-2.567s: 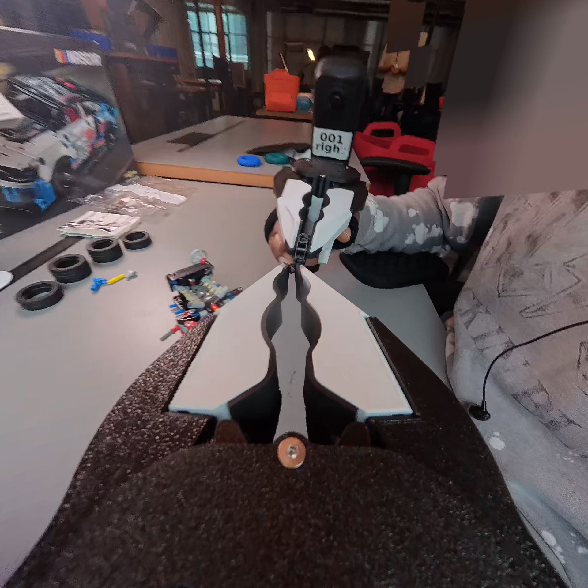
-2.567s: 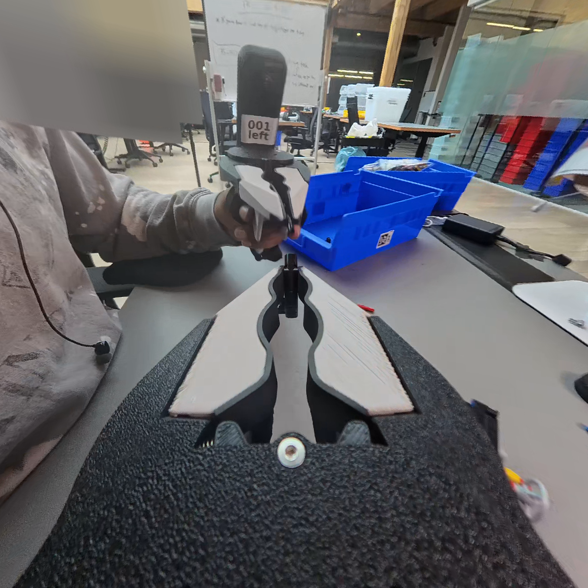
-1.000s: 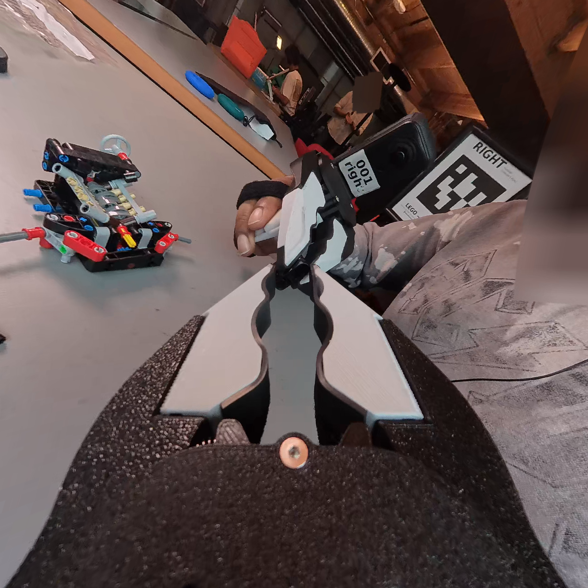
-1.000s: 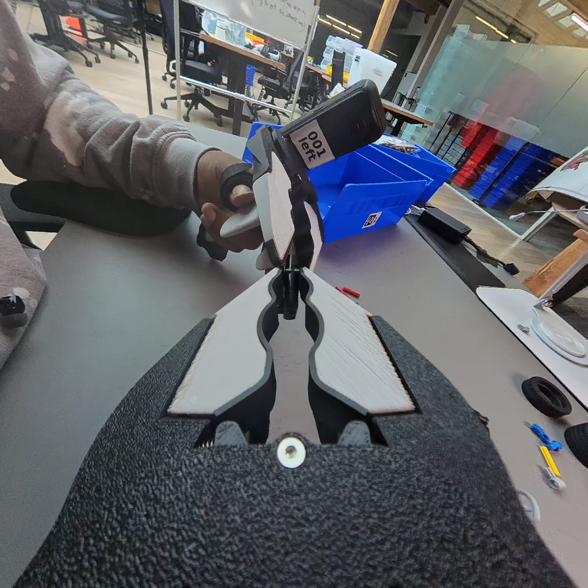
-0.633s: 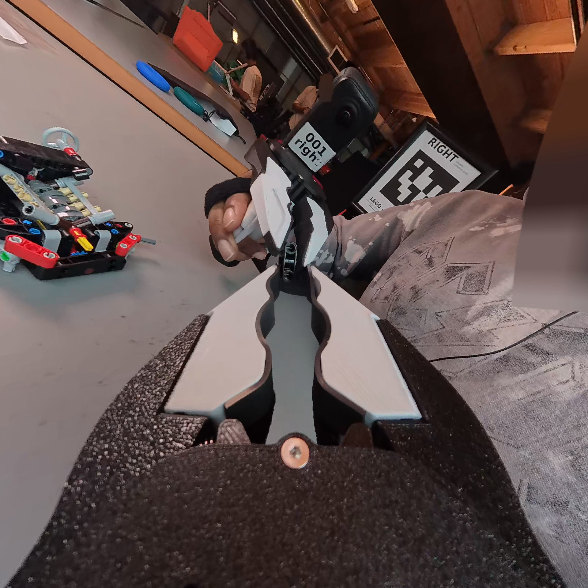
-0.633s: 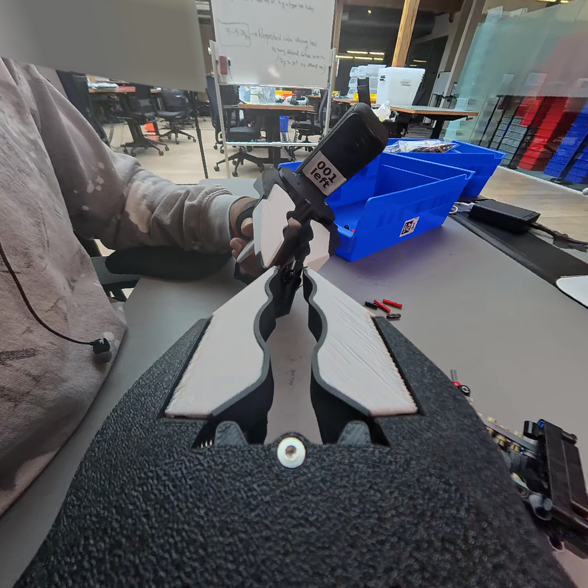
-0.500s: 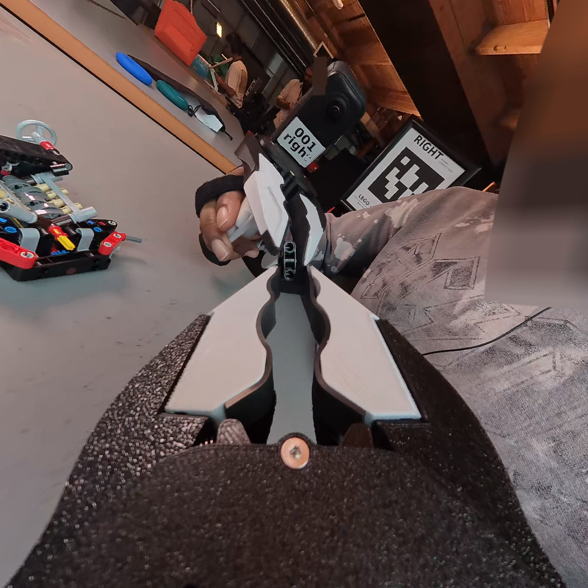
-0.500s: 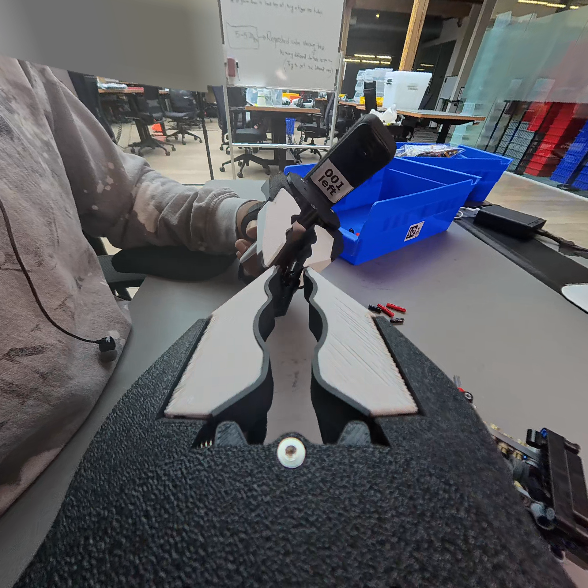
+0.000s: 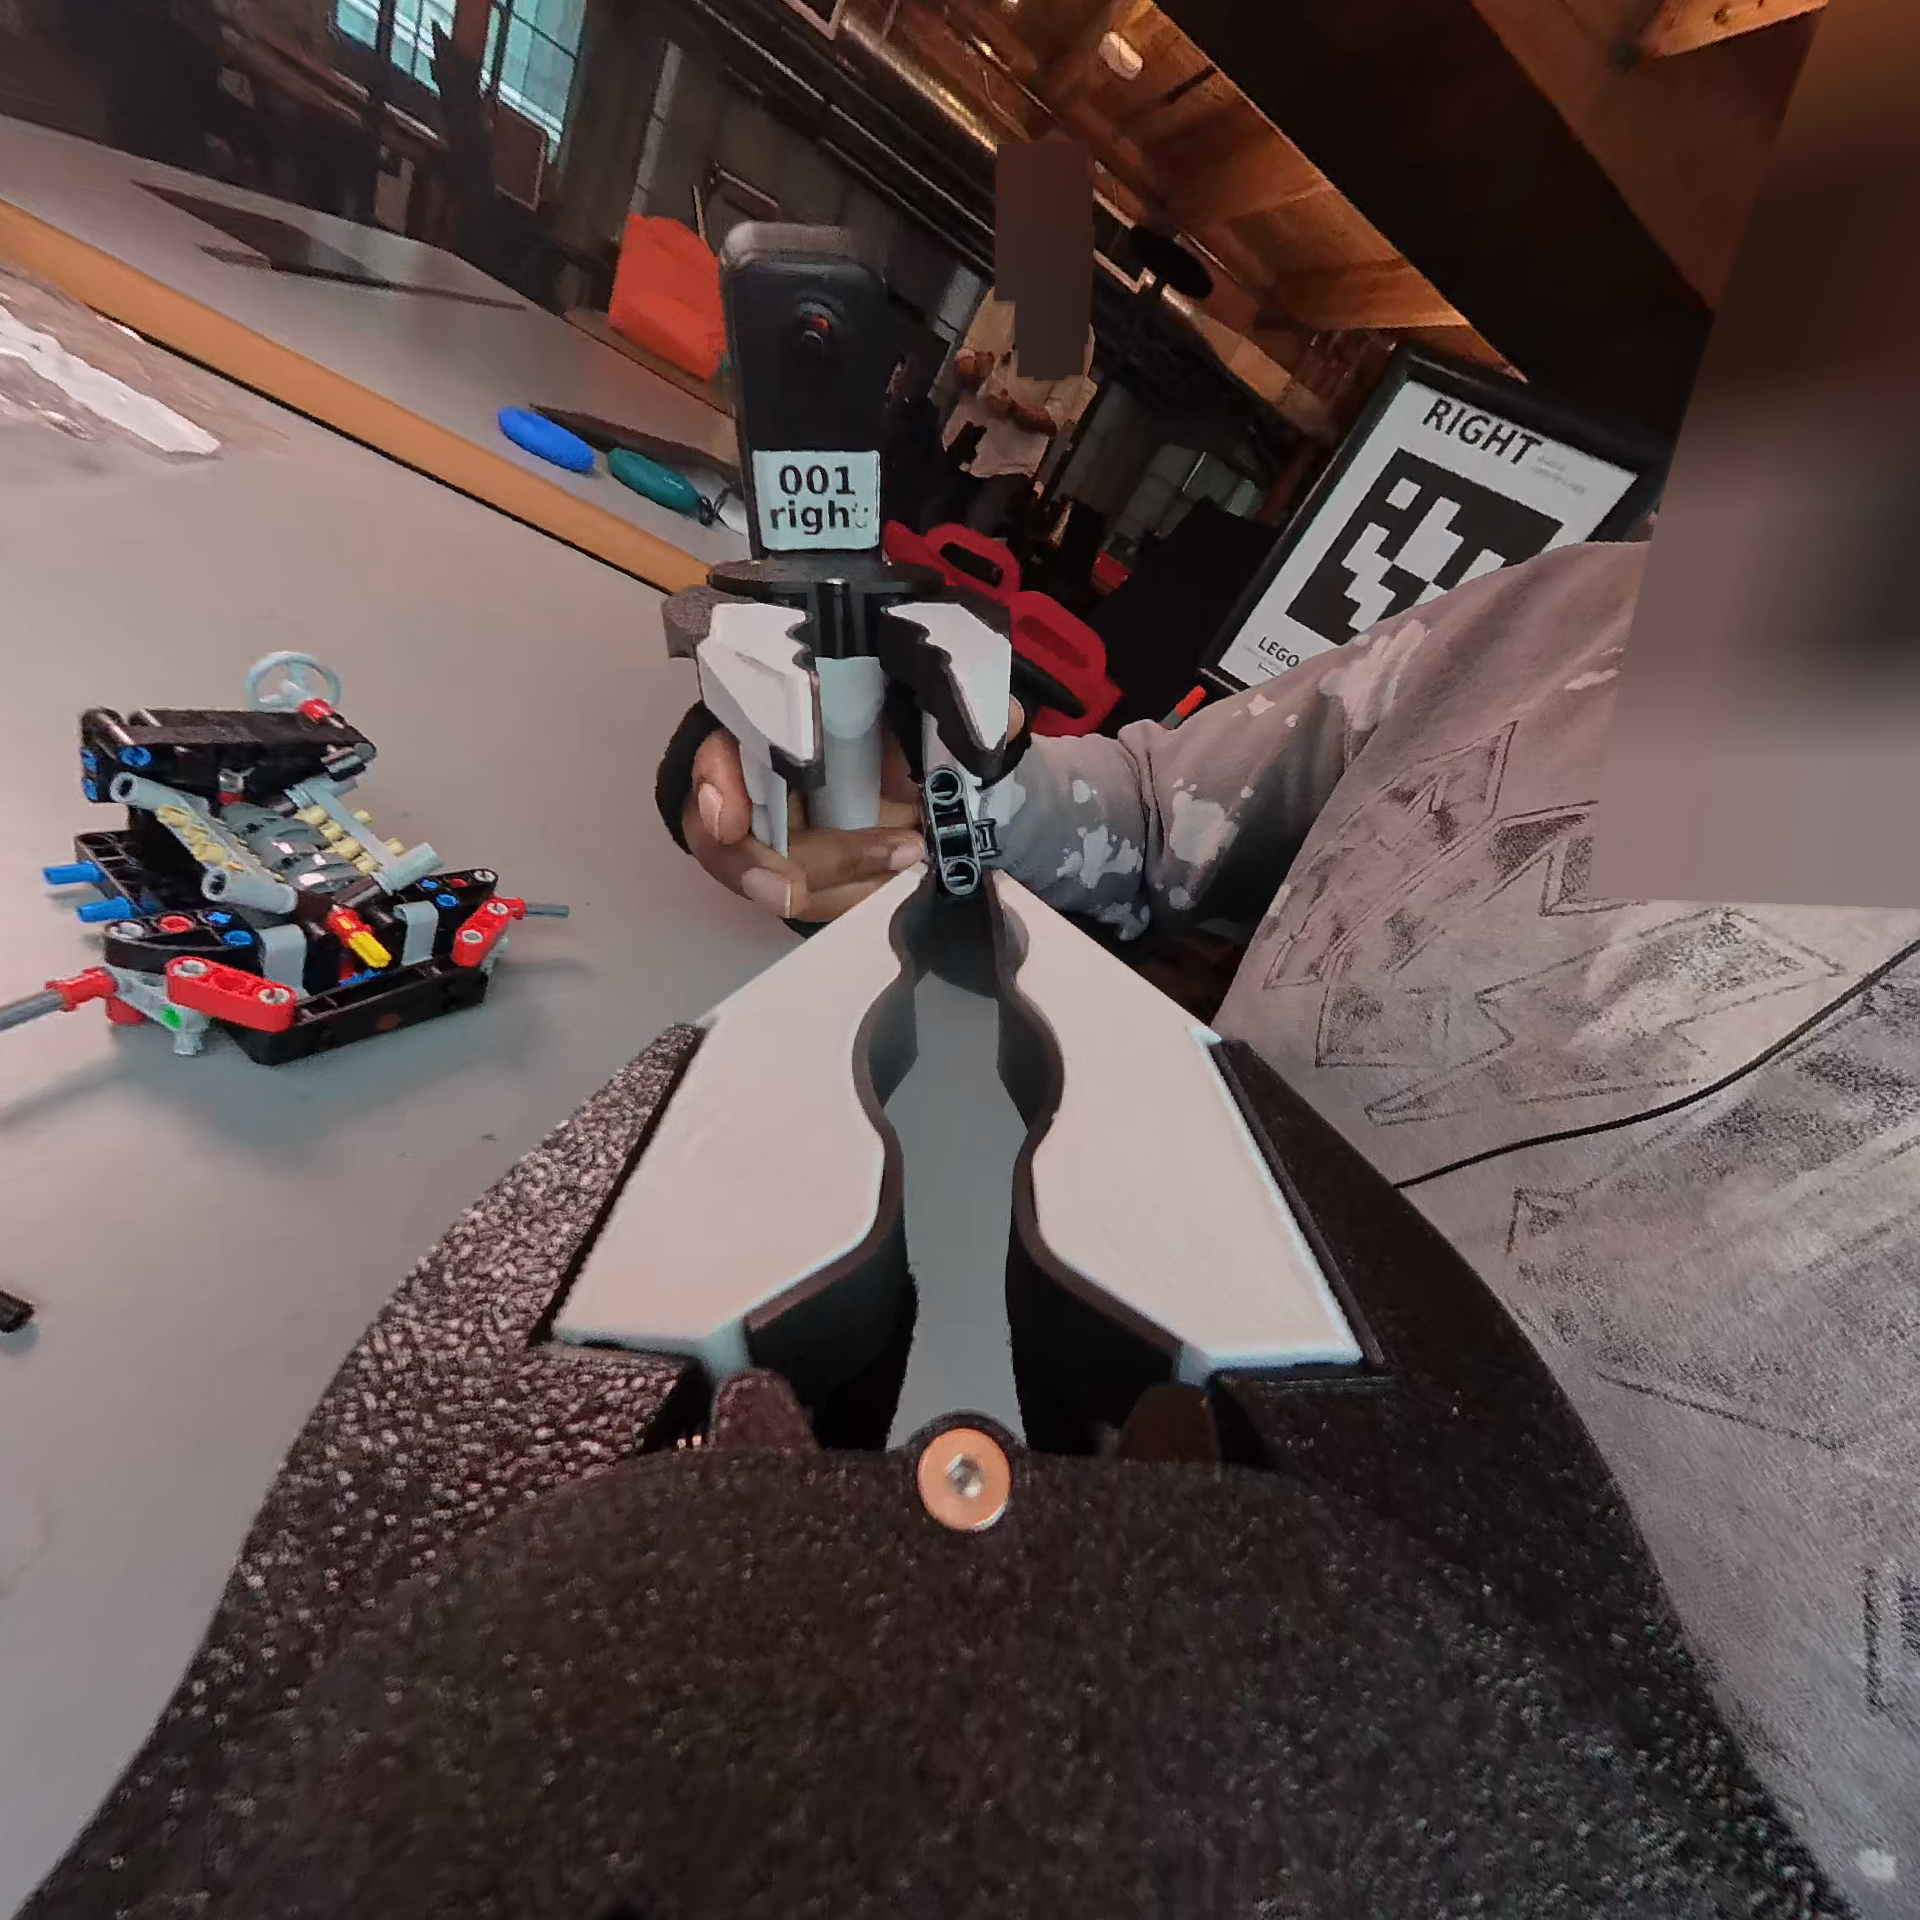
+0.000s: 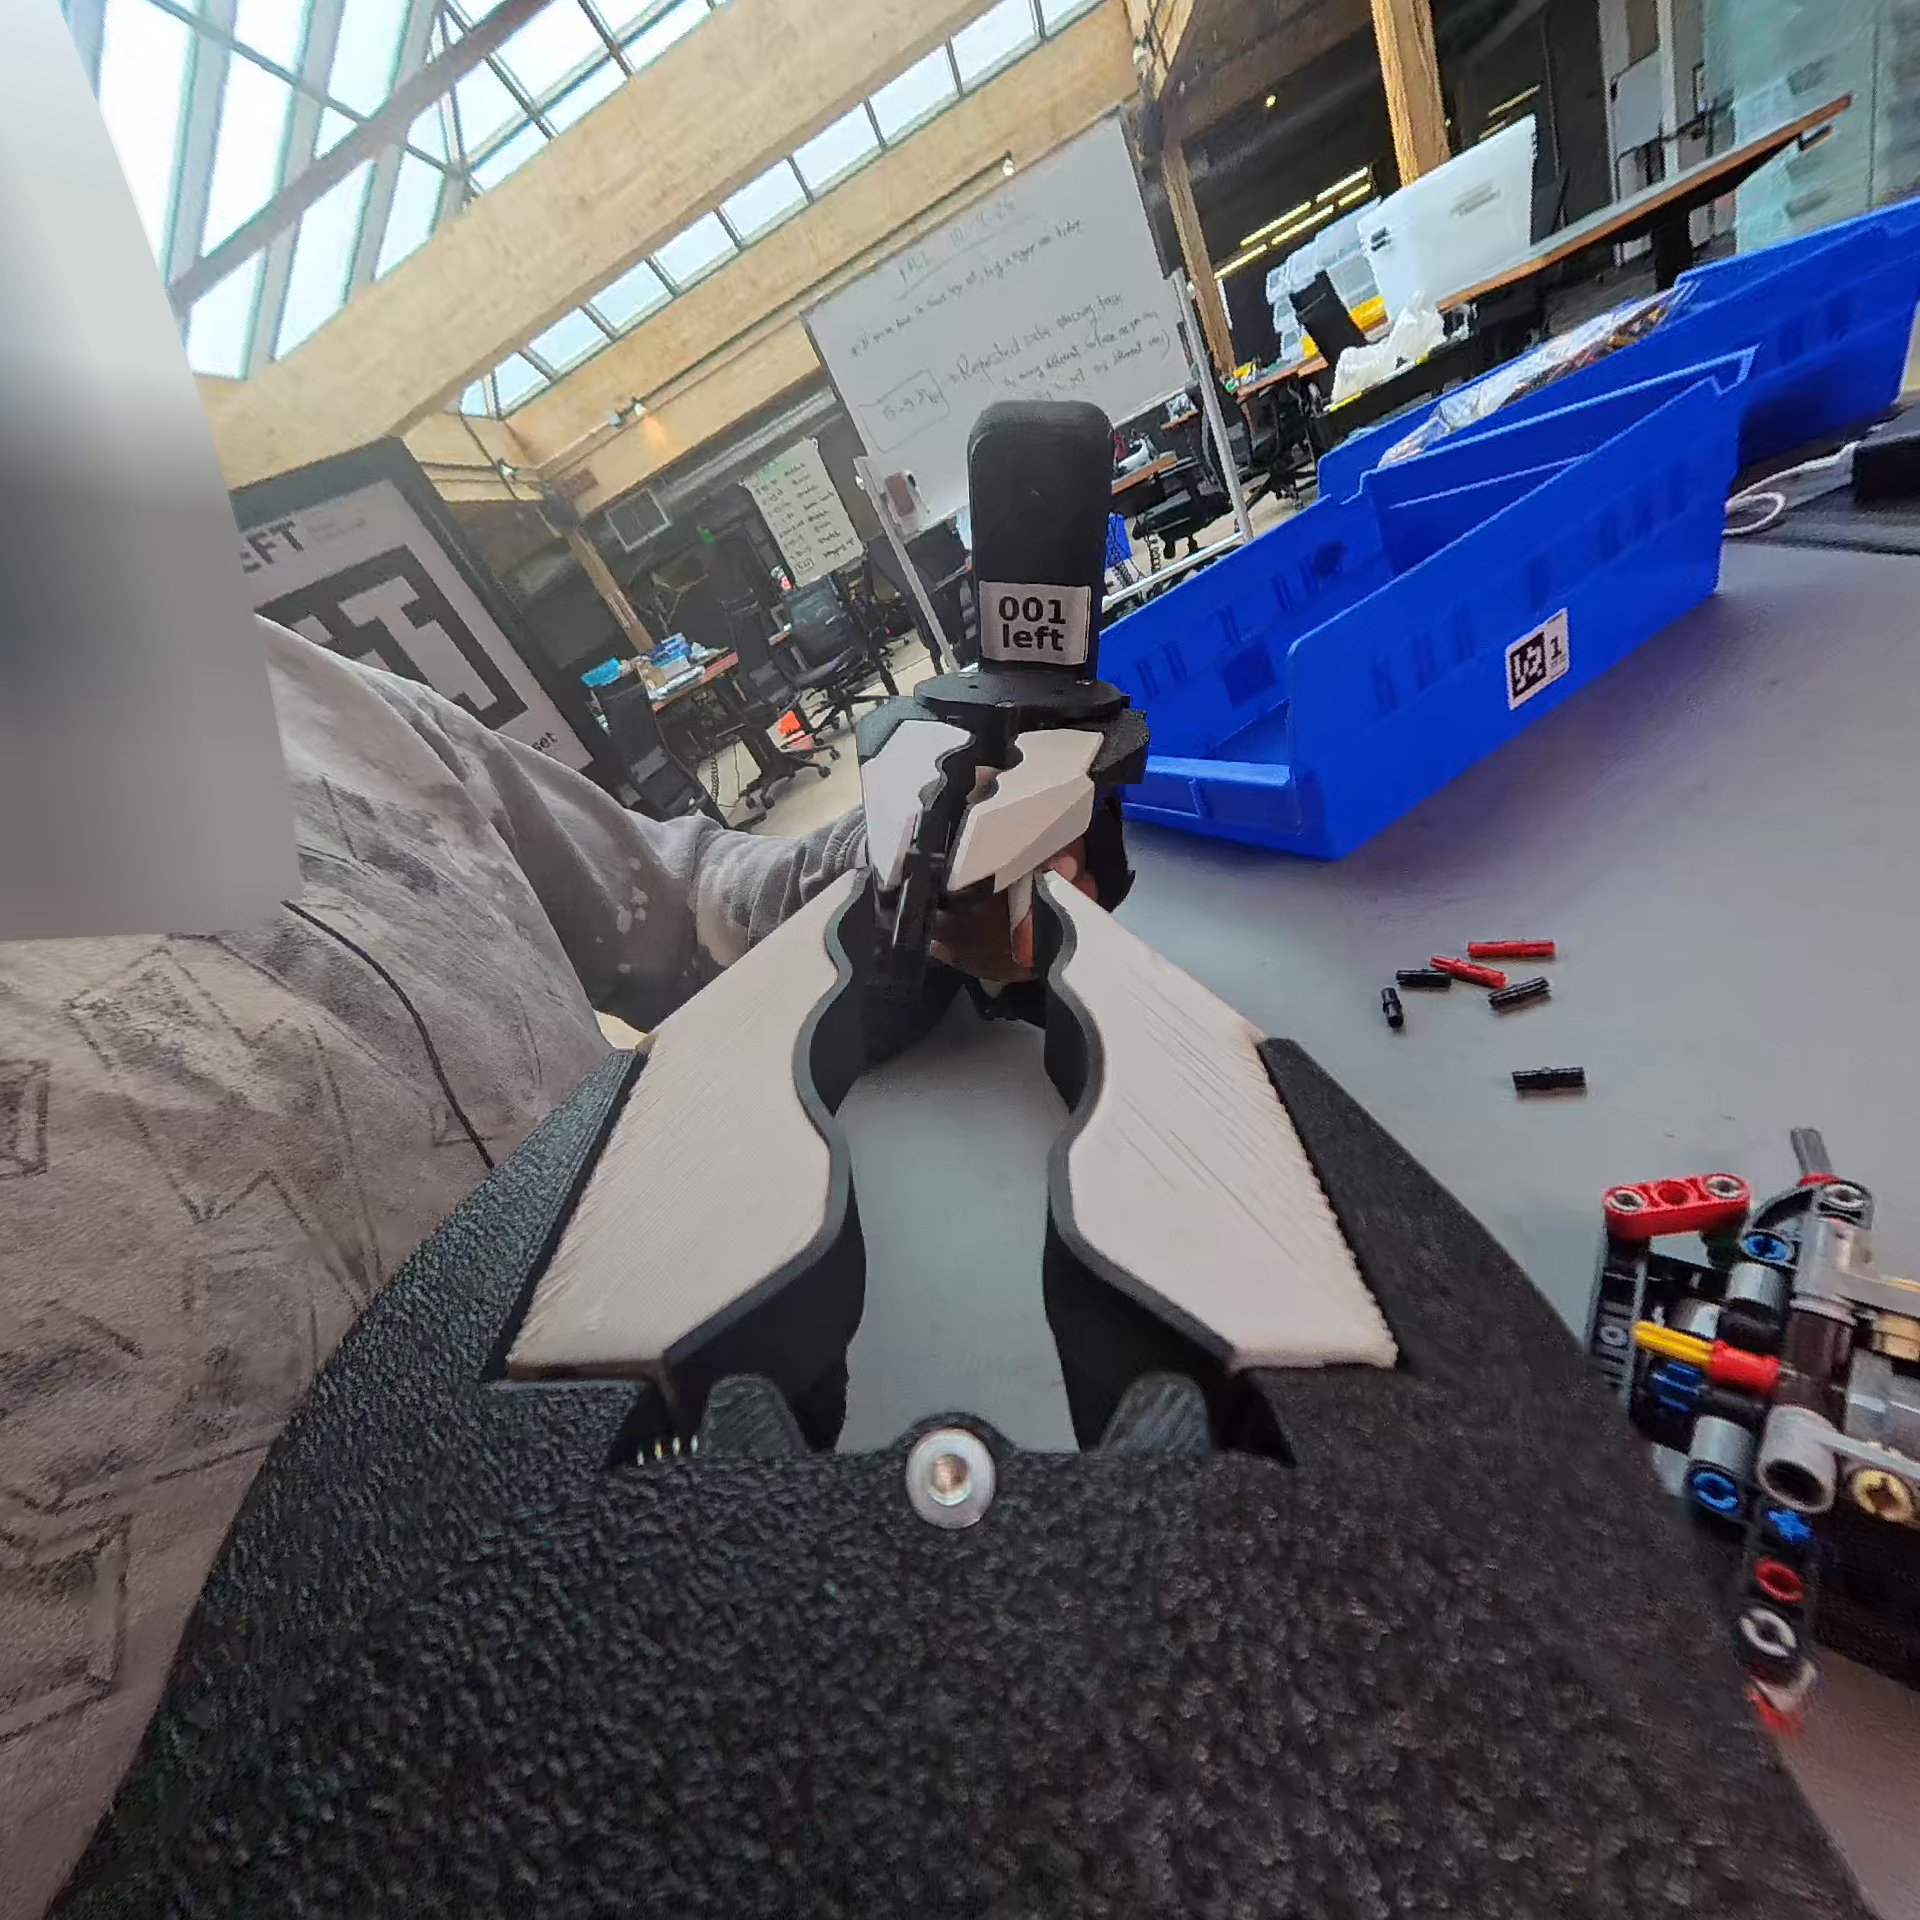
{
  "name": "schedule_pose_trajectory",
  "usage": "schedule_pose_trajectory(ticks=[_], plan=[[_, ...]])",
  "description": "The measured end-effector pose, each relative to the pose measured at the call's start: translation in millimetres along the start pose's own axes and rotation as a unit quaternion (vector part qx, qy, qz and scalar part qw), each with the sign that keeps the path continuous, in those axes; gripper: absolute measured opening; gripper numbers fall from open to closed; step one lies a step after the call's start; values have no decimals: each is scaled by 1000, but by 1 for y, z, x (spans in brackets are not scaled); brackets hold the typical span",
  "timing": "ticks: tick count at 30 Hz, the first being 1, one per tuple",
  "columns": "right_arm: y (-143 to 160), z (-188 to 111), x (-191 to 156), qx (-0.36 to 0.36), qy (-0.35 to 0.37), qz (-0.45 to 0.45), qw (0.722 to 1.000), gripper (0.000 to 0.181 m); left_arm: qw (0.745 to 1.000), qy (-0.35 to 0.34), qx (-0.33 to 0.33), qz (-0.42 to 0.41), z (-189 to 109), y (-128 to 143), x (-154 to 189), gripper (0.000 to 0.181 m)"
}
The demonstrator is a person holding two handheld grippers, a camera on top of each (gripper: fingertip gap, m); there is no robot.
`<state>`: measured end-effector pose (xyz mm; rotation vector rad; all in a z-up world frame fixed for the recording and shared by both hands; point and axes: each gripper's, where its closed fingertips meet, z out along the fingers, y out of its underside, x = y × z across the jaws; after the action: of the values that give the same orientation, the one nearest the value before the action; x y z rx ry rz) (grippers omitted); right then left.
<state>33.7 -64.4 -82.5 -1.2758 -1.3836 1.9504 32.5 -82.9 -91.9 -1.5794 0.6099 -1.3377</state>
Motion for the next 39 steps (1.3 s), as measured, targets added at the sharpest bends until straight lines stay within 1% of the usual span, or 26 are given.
schedule_pose_trajectory(ticks=[2, 5, 7, 8, 10, 13, 16, 18, 21, 23, 28, 30, 31, 32, 33, 34, 35, 36, 38, 39], plan=[[-1, -1, -2, -3, 9, -28, 1000, 33, 999, -12, 33, 14, -6, -12, -2, 7], [-1, 9, -6, 0, 32, -72, 997, 33, 998, -30, 49, 38, -9, -16, -6, 7], [-1, 17, -5, -6, 60, -107, 992, 20, 996, -35, 54, 60, -6, -17, -4, 7], [-2, 18, -5, -6, 74, -134, 988, 18, 995, -40, 53, 74, -5, -17, -3, 7], [0, 17, -9, -23, 79, -187, 979, 17, 993, -53, 31, 103, -4, -12, -3, 7], [10, 15, -9, -69, 104, -278, 952, 17, 985, -78, -6, 152, -4, -5, -4, 9], [15, 16, -14, -88, 108, -324, 936, 16, 975, -89, -30, 203, -2, -2, 1, 15], [19, 17, -15, -99, 102, -334, 932, 16, 969, -86, -44, 226, 0, 2, 5, 16], [23, 16, -15, -109, 97, -341, 929, 16, 961, -96, -63, 250, 0, 6, 4, 9], [23, 16, -16, -108, 95, -339, 930, 16, 958, -98, -69, 259, 0, 6, 5, 8], [13, 16, -20, -85, 73, -300, 947, 16, 954, -105, -57, 276, -1, -4, 9, 7], [11, 16, -19, -84, 71, -299, 948, 16, 952, -109, -49, 281, -1, -7, 9, 7], [6, 11, -17, -73, 79, -301, 948, 15, 952, -111, -32, 284, -5, -12, 10, 8], [-5, -3, -10, -55, 100, -296, 948, 15, 953, -114, 16, 281, -19, -29, 13, 8], [-16, -20, -2, -34, 116, -280, 952, 15, 954, -123, 70, 264, -42, -52, 15, 7], [-24, -31, 2, -22, 122, -267, 956, 15, 953, -139, 94, 253, -60, -66, 14, 4], [-28, -32, 3, -15, 125, -267, 955, 16, 949, -152, 94, 259, -66, -69, 11, 4], [-30, -27, 1, -11, 120, -267, 956, 16, 950, -152, 90, 259, -63, -67, 10, 6], [-27, -14, -1, -10, 107, -257, 960, 16, 961, -136, 87, 226, -50, -60, 5, 7], [-26, -12, 0, -9, 105, -253, 962, 16, 966, -126, 88, 210, -47, -57, 4, 7]])
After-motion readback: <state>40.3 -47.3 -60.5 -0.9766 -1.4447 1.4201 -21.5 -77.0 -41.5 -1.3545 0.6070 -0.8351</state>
